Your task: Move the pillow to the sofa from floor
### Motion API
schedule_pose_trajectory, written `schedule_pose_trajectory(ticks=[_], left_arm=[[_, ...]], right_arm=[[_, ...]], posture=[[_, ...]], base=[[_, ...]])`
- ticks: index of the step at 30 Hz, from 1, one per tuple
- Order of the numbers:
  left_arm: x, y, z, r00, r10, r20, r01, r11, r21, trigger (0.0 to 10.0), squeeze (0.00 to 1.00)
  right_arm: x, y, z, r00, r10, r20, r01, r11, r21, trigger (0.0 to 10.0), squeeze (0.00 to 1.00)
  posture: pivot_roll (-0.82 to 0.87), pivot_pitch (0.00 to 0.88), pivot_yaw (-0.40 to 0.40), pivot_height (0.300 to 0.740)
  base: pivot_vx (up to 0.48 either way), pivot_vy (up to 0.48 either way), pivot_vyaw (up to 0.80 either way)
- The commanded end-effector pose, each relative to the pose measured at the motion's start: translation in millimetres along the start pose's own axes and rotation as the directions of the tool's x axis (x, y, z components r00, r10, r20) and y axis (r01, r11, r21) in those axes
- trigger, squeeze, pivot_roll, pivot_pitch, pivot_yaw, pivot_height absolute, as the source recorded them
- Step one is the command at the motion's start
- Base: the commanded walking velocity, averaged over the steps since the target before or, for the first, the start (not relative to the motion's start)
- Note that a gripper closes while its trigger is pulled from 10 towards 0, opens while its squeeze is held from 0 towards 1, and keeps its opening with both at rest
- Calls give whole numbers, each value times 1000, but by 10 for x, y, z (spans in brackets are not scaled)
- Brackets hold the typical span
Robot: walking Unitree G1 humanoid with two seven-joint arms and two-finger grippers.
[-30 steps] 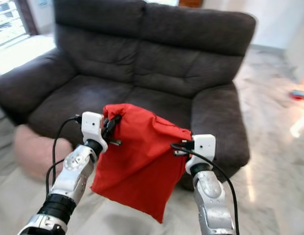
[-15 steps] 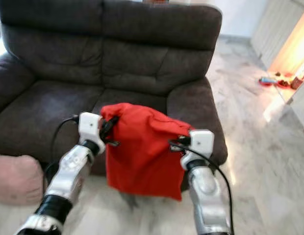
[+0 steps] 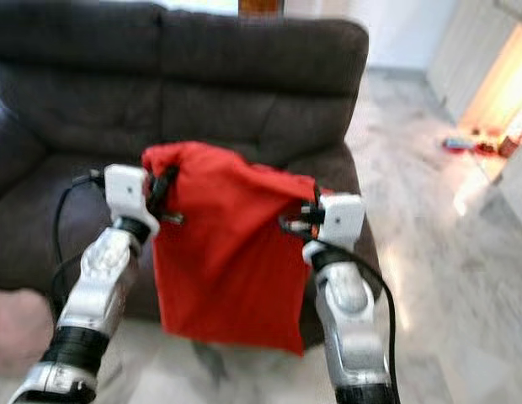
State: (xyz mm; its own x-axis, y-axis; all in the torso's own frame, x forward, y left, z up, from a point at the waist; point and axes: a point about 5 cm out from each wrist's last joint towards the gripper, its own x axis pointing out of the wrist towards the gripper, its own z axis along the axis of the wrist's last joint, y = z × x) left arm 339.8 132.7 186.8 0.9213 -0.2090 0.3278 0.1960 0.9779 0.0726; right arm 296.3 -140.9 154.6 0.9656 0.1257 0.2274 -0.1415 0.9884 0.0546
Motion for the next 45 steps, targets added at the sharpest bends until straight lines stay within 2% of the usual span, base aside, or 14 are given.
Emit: schedule_pose_trajectory(ticks=[1, 5, 8, 9, 13, 20, 27, 31, 36, 45], left_arm=[[163, -69, 497, 981, -32, 192, 22, 998, 52, 10000, 0], [206, -70, 618, 973, -34, 228, 20, 998, 63, 10000, 0], [208, -63, 632, 973, -31, 231, 16, 998, 66, 10000, 0], [208, -55, 659, 971, -29, 237, 13, 998, 68, 10000, 0], [211, -69, 691, 971, -30, 239, 13, 997, 70, 10000, 0], [218, -58, 705, 971, -24, 239, 7, 998, 70, 10000, 0], [221, -62, 718, 971, -22, 239, 5, 998, 70, 10000, 0], [225, -61, 706, 972, -22, 235, 5, 998, 69, 10000, 0], [216, -76, 668, 975, -30, 219, 16, 998, 66, 10000, 0], [237, -85, 709, 972, -36, 234, 23, 998, 62, 10000, 0]], right_arm=[[89, 1, 372, 987, -2, 158, 2, 1000, 0, 10000, 0], [138, 33, 480, 981, 7, 193, -7, 1000, 1, 10000, 0], [156, 71, 555, 976, 22, 218, -22, 1000, 1, 10000, 0], [171, 131, 649, 968, 51, 246, -51, 999, -8, 10000, 0], [180, 202, 720, 958, 105, 267, -100, 994, -32, 10000, 0], [164, 240, 642, 965, 131, 229, -124, 991, -42, 10000, 0], [166, 298, 688, 955, 174, 241, -163, 984, -65, 10000, 0], [173, 301, 670, 959, 165, 230, -159, 986, -44, 10000, 0], [173, 221, 634, 969, 124, 213, -120, 992, -31, 10000, 0], [219, 150, 770, 960, 89, 264, -80, 996, -44, 10000, 0]], posture=[[-44, 0, -47, 740], [-40, 0, -48, 740], [-39, 0, -48, 740], [-41, 0, -47, 740], [-41, 0, -50, 740], [-35, 0, -53, 740], [-36, 0, -55, 740], [-35, 0, -55, 740], [-37, 0, -55, 740], [-36, 0, -53, 740]], base=[[304, 0, 0], [303, 0, 0], [303, 0, 0], [300, 0, 0], [301, 0, 0], [301, 0, 571], [301, 0, 326], [303, 0, 367], [302, 0, 0], [301, 0, 0]])
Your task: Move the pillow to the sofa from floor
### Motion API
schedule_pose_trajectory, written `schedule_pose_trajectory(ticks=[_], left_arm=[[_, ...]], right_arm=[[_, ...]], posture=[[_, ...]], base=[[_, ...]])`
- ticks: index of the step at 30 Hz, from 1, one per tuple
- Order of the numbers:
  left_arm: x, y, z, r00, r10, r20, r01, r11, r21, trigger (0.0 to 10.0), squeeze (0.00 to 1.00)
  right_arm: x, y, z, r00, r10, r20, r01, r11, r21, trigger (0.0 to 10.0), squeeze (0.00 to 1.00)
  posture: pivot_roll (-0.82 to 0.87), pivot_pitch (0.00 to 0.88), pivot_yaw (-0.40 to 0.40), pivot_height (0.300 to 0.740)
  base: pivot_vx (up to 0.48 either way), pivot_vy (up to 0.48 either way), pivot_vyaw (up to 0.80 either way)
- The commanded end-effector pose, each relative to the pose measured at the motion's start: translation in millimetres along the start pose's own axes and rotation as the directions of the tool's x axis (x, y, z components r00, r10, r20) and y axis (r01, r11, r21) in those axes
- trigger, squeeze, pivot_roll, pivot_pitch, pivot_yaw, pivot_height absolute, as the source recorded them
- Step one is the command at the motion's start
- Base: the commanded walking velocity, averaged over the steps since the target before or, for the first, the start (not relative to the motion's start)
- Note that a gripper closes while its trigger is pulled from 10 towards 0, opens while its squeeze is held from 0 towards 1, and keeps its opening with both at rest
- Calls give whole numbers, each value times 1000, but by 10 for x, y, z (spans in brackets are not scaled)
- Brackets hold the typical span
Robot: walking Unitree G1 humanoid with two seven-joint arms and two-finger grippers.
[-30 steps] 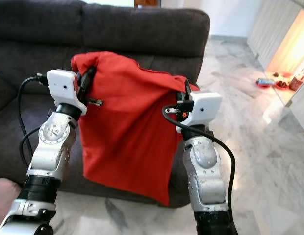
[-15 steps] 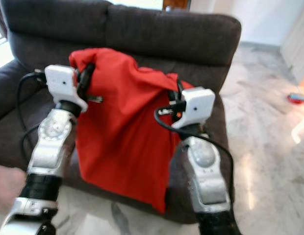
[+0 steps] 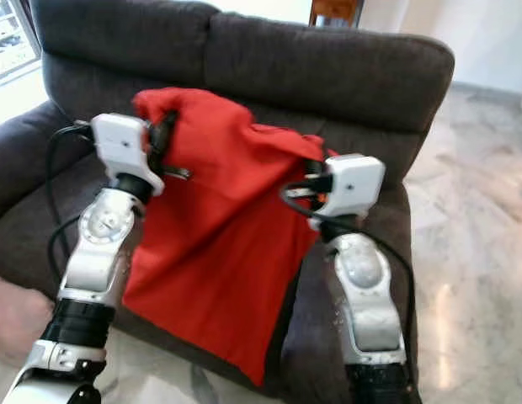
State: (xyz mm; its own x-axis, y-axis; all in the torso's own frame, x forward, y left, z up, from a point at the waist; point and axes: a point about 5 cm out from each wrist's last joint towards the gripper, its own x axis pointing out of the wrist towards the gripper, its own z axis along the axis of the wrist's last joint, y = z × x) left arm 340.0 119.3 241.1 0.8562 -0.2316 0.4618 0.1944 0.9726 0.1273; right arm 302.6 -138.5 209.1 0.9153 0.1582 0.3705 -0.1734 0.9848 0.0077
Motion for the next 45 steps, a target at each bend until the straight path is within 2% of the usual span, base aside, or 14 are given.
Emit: schedule_pose_trajectory(ticks=[1, 6, 19, 22, 25, 28, 34, 37, 39, 42, 45], left_arm=[[57, 15, 188, 996, -10, 87, 9, 1000, 9, 10000, 0], [51, 8, 188, 996, -14, 86, 14, 1000, 8, 10000, 0], [34, 18, 143, 998, -15, 66, 15, 1000, 4, 10000, 0], [15, -37, 47, 998, -67, 14, 66, 998, 15, 10000, 0], [-40, -64, -119, 994, -85, -62, 82, 996, -44, 10000, 0], [-120, -57, -259, 988, -95, -123, 89, 994, -57, 10000, 0], [-195, -80, -355, 975, -125, -184, 116, 992, -57, 10000, 0], [-220, -83, -383, 970, -134, -202, 129, 991, -39, 10000, 0], [-264, -85, -465, 955, -147, -256, 154, 988, 8, 10000, 0], [-276, -77, -485, 952, -145, -269, 153, 988, 9, 10000, 0], [-307, -73, -549, 935, -153, -320, 186, 980, 76, 10000, 0]], right_arm=[[81, 82, 255, 992, 32, 123, -32, 999, -2, 10000, 0], [86, 41, 261, 992, 12, 125, -12, 1000, -6, 10000, 0], [75, 116, 172, 995, 56, 85, -57, 998, 7, 10000, 0], [51, 139, 62, 997, 71, 33, -72, 997, 3, 10000, 0], [15, 136, -81, 998, 57, -25, -57, 998, 8, 10000, 0], [-21, 127, -190, 996, 39, -77, -38, 999, 10, 10000, 0], [-54, 144, -306, 990, 48, -130, -47, 999, 12, 10000, 0], [-76, 164, -406, 980, 59, -189, -61, 998, -3, 10000, 0], [-127, 222, -520, 964, 98, -248, -103, 995, -8, 10000, 0], [-144, 260, -534, 961, 116, -253, -119, 993, 2, 10000, 0], [-171, 323, -578, 949, 149, -278, -154, 988, 4, 10000, 0]], posture=[[-36, 0, -52, 740], [-34, 0, -52, 740], [-34, 0, -57, 740], [-33, 0, -59, 740], [-29, 0, -61, 740], [-31, 0, -61, 740], [-30, 0, -61, 740], [-28, 0, -62, 740], [-27, 0, -61, 740], [-28, 0, -61, 740], [-26, 0, -61, 740]], base=[[304, 0, 0], [301, 0, 0], [297, 0, 0], [0, 0, 0], [0, 0, 0], [0, 0, 0], [0, 0, 0], [0, 0, 0], [0, 0, 0], [0, 0, 0], [0, 0, 0]])
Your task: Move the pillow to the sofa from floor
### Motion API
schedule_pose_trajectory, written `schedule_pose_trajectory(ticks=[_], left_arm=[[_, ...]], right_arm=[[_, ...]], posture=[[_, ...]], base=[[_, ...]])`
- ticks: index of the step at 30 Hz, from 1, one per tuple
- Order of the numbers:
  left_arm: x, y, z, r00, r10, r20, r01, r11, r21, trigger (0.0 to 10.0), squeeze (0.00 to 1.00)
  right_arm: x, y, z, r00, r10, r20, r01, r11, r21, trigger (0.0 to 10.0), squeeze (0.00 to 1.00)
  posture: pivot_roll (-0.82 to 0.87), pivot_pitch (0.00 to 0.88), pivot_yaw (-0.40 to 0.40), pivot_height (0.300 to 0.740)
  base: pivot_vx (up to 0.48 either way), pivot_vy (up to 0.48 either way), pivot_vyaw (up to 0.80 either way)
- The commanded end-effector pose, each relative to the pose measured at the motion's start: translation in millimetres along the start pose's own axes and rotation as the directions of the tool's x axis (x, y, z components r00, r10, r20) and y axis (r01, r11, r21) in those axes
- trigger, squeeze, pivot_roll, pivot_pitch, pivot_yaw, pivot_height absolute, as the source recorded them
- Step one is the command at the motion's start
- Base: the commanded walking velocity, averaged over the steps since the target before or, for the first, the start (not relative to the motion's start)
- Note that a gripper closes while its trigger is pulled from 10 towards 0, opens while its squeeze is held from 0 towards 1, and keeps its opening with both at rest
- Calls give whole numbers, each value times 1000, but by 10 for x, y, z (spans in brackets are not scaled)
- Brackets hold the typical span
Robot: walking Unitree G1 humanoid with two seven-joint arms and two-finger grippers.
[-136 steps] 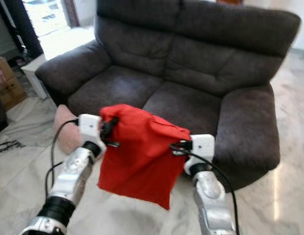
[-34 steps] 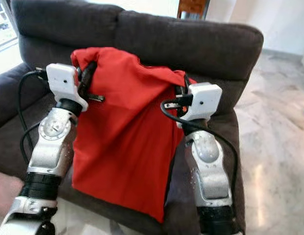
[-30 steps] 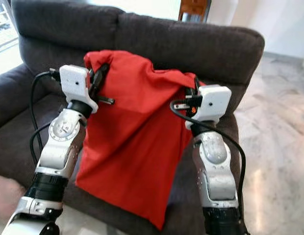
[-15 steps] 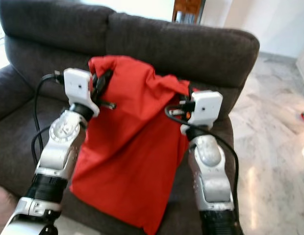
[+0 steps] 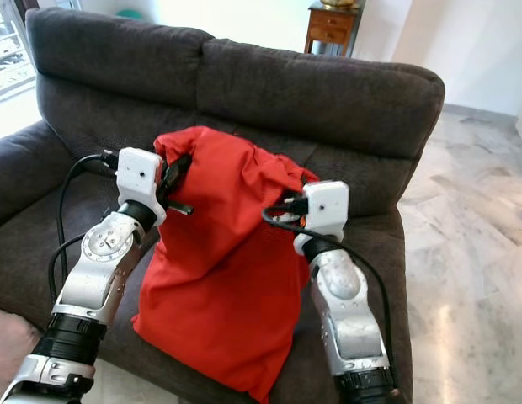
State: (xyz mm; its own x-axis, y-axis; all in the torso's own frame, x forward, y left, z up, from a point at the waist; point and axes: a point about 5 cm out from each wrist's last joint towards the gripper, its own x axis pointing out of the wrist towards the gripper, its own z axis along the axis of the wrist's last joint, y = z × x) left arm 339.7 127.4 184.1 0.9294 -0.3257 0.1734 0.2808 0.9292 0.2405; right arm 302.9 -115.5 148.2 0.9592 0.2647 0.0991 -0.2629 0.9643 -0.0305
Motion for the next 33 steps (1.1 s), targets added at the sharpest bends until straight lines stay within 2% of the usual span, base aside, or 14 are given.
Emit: schedule_pose_trajectory(ticks=[1, 6, 8, 16, 17, 18, 19, 20, 21, 22, 29, 30, 33], left_arm=[[1, -87, -50, 998, -46, -37, 47, 998, 39, 10000, 0], [-16, -88, -113, 996, -32, -78, 35, 999, 39, 10000, 0], [-38, -56, -176, 994, -15, -110, 24, 996, 83, 10000, 0], [-44, -21, -189, 993, 14, -118, -1, 994, 111, 10000, 0], [-44, -20, -189, 993, 16, -118, -2, 994, 112, 10000, 404], [-42, -22, -187, 993, 15, -118, -2, 994, 111, 10000, 627], [-41, -25, -185, 993, 15, -118, -2, 994, 111, 10000, 949], [-40, -27, -185, 993, 16, -117, -3, 994, 110, 10000, 1000], [-40, -27, -185, 993, 16, -117, -3, 994, 110, 10000, 1000], [-38, -24, -183, 993, 20, -114, -8, 994, 107, 10000, 1000], [-31, -21, -176, 994, 26, -110, -14, 994, 105, 10000, 1000], [-30, -20, -176, 994, 26, -110, -15, 994, 105, 10000, 1000], [-27, -25, -169, 994, 26, -107, -15, 995, 99, 10000, 1000]], right_arm=[[23, 108, 10, 998, 60, -6, -60, 998, -6, 10000, 0], [24, 150, -18, 997, 78, -26, -79, 997, -22, 10000, 0], [19, 155, -46, 996, 80, -45, -82, 996, -28, 10000, 0], [11, 156, -53, 995, 81, -51, -83, 996, -28, 10000, 0], [11, 157, -54, 995, 81, -51, -83, 996, -28, 10000, 0], [10, 157, -53, 995, 82, -51, -83, 996, -27, 10000, 0], [10, 157, -52, 995, 83, -51, -84, 996, -27, 10000, 0], [11, 162, -49, 995, 88, -48, -89, 996, -23, 10000, 0], [11, 162, -49, 995, 88, -48, -89, 996, -23, 10000, 0], [14, 169, -39, 995, 92, -44, -93, 996, -20, 10000, 847], [17, 169, -36, 995, 92, -43, -93, 995, -21, 10000, 843], [19, 169, -36, 995, 91, -44, -92, 995, -21, 10000, 1000], [24, 173, -32, 995, 93, -40, -94, 995, -23, 10000, 1000]], posture=[[-26, 0, -61, 740], [-28, 0, -61, 740], [-27, 0, -62, 740], [-30, 0, -63, 740], [-30, 0, -63, 740], [-29, 0, -64, 740], [-28, 0, -64, 740], [-30, 0, -63, 740], [-30, 0, -63, 740], [-30, 0, -64, 740], [-27, 0, -65, 740], [-27, 0, -65, 740], [-27, 0, -65, 740]], base=[[0, 0, 0], [0, 0, 0], [0, 0, 0], [0, 0, 0], [0, 0, 0], [0, 0, 0], [0, 0, 0], [0, 0, 0], [0, 0, 0], [0, 0, 0], [0, 0, 0], [0, 0, 0], [0, 0, 0]])
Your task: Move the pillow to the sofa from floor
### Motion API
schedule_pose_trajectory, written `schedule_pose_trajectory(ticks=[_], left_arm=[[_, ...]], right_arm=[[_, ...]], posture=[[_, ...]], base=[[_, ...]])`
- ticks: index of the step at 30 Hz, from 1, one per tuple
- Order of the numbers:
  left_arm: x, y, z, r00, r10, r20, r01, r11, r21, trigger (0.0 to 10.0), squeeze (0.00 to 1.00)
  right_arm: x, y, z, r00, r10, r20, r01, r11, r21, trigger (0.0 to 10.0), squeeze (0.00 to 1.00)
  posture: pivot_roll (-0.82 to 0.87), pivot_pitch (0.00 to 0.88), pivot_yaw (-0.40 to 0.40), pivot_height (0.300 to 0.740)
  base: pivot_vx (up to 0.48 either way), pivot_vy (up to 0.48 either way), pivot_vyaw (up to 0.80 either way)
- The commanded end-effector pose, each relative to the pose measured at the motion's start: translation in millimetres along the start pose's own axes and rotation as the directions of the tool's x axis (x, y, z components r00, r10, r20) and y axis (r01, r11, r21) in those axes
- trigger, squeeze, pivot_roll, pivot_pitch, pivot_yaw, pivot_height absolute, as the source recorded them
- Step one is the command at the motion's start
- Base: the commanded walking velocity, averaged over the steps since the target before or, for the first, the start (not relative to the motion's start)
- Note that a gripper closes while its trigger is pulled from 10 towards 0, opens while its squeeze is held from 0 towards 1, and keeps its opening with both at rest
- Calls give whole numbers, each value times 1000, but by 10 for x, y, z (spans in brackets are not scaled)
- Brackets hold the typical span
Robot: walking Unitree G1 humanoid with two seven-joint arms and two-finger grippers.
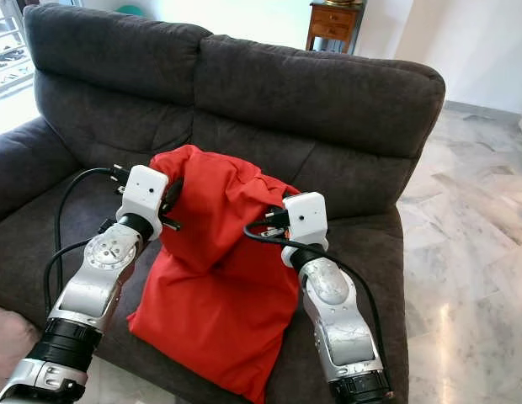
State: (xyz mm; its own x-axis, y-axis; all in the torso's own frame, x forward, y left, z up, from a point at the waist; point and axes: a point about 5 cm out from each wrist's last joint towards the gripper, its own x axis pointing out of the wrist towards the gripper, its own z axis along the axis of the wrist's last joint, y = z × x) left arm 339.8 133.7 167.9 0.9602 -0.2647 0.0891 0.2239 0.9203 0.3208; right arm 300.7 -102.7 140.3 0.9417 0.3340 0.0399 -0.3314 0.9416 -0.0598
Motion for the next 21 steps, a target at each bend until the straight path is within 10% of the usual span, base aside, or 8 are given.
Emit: schedule_pose_trajectory(ticks=[1, 6, 7, 8, 13, 14, 21], left_arm=[[19, -45, 3, 1000, -20, -7, 20, 1000, 9, 10000, 1000], [27, -52, 11, 1000, -21, -3, 21, 1000, 13, 10000, 1000], [28, -54, 11, 1000, -22, -3, 22, 1000, 14, 10000, 1000], [29, -57, 10, 1000, -22, -3, 22, 1000, 16, 10000, 1000], [28, -64, -4, 1000, -22, -9, 22, 999, 25, 10000, 914], [27, -70, -16, 1000, -23, -13, 23, 999, 26, 10000, 0], [-36, -111, -215, 999, -27, -47, 28, 999, 21, 10000, 0]], right_arm=[[19, 39, 45, 1000, 20, 17, -19, 1000, -2, 10000, 1000], [22, 27, 48, 1000, 11, 19, -11, 1000, -8, 10000, 1000], [20, 19, 42, 1000, 5, 17, -5, 1000, -13, 10000, 686], [17, 5, 32, 1000, -5, 13, 6, 1000, -21, 10000, 0], [-2, -104, -11, 997, -73, 0, 72, 997, -28, 10000, 0], [-17, -182, -32, 993, -117, -9, 117, 993, -32, 10000, 0], [-182, -701, -139, 933, -360, -15, 359, 933, -39, 10000, 0]], posture=[[-27, 0, -65, 740], [-29, 0, -66, 740], [-29, 0, -66, 740], [-27, 0, -66, 740], [-27, 0, -65, 740], [-28, 0, -64, 740], [-30, 0, -55, 740]], base=[[0, 0, 0], [0, 0, 0], [0, 0, 0], [0, 0, 0], [0, 0, 0], [0, 0, 0], [0, 0, 0]])
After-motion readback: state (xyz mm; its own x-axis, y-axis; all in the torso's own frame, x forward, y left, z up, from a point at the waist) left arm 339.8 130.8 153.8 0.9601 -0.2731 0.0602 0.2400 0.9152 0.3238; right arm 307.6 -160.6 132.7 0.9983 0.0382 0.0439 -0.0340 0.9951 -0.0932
